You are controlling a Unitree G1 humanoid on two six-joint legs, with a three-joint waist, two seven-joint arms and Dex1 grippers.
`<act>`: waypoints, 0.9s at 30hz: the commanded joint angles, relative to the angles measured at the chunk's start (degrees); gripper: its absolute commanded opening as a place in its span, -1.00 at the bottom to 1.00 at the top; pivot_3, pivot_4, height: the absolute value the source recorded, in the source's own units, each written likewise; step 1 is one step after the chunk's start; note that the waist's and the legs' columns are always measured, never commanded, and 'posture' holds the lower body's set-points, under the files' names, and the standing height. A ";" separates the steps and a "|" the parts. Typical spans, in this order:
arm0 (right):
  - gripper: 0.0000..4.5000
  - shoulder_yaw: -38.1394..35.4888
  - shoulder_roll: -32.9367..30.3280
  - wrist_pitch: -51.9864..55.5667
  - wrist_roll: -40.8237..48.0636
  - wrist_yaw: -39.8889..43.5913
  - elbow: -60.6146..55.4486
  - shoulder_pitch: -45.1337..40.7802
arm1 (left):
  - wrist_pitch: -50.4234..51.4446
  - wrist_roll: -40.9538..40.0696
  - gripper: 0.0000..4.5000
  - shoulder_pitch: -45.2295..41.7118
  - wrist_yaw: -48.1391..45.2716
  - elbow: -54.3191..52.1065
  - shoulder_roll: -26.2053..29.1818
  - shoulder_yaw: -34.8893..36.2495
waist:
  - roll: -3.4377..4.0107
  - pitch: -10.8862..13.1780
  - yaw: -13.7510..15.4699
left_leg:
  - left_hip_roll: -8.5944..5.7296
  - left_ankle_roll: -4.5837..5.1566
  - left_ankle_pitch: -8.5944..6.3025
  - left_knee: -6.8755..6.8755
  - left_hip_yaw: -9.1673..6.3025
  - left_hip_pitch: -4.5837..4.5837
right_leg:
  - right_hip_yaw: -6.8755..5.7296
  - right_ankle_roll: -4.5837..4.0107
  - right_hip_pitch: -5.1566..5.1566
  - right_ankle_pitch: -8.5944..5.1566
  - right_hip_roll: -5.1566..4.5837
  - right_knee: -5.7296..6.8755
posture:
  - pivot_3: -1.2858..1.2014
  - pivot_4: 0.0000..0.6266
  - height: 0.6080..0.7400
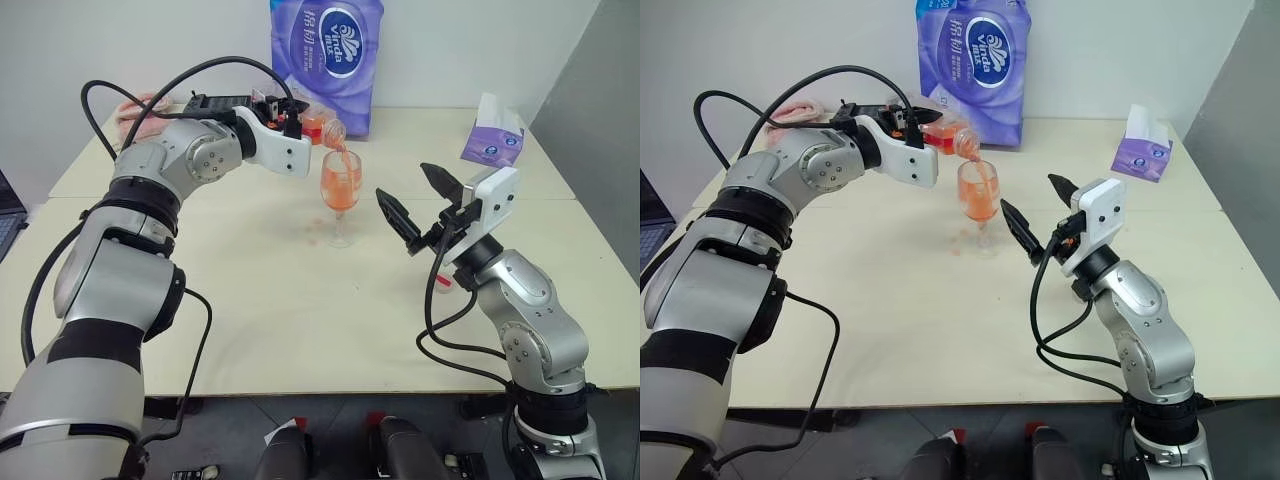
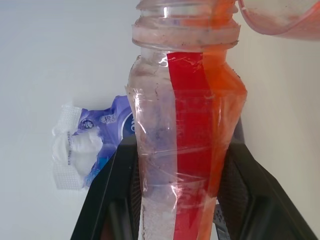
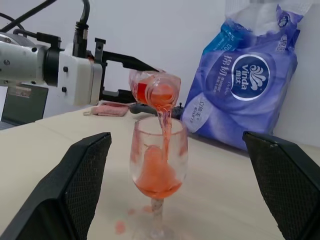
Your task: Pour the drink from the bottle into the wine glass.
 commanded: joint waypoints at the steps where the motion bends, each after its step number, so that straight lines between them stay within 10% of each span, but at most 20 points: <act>1: 1.00 -1.04 -0.25 0.75 1.24 -0.39 -2.68 -1.09 | -0.21 -2.06 -0.25 -2.55 0.04 -0.49 0.68 1.52 | 0.00 0.00 0.00 | 0.00 0.00 0.00 0.01 0.00 0.00 | 0.00 0.00 0.00 0.00 0.00 0.00 | 0.03 -0.52 1.00; 17: 1.00 -0.55 -0.70 -2.28 0.71 2.79 -1.00 2.08 | 14.39 -31.38 -0.25 3.40 -23.52 -4.44 -5.54 20.31 | 0.00 0.00 -0.16 | 0.02 0.01 0.00 0.21 -0.03 -0.13 | -0.03 0.00 -0.02 0.00 0.02 0.05 | 0.03 -0.52 1.00; 27: 1.00 3.49 -10.55 -4.57 0.03 14.61 -4.69 13.32 | 38.96 -46.07 -0.25 19.46 -12.46 -19.41 -9.55 35.89 | 0.04 -0.04 -0.19 | 0.02 0.02 -0.01 0.68 -0.21 -0.71 | -0.09 0.00 -0.42 0.02 -0.01 0.31 | 0.03 -0.52 1.00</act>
